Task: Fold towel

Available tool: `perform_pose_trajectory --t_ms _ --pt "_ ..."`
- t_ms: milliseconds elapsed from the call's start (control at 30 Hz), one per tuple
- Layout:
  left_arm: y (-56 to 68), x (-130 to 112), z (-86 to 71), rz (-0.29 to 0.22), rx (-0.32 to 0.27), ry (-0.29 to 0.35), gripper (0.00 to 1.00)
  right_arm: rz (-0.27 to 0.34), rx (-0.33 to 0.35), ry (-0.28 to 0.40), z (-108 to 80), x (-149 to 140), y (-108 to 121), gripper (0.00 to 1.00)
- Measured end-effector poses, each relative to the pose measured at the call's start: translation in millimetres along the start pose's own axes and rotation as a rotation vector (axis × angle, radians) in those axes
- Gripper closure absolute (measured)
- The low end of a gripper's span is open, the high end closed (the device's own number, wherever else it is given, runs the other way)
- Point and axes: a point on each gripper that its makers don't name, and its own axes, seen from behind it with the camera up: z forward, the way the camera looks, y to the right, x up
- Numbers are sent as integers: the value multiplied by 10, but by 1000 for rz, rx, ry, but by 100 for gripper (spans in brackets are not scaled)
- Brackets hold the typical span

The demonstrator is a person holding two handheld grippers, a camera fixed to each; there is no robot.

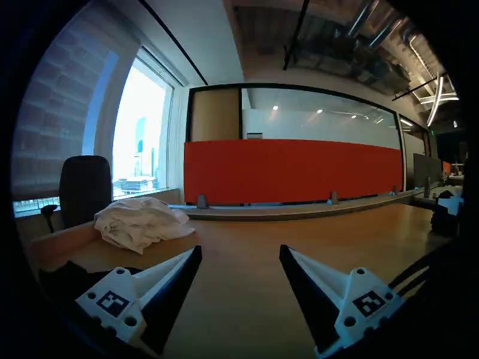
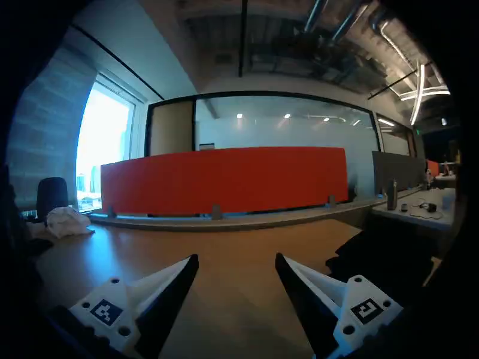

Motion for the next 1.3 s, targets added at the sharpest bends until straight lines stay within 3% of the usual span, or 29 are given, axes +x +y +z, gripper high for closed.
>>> perform_pose_trajectory --t_ms 467,1300 --pt "4 3 -2 0 0 0 4 -50 14 -3 -18 2 -101 1" --pt "3 3 2 0 0 0 4 -50 8 -3 -15 8 -102 0"
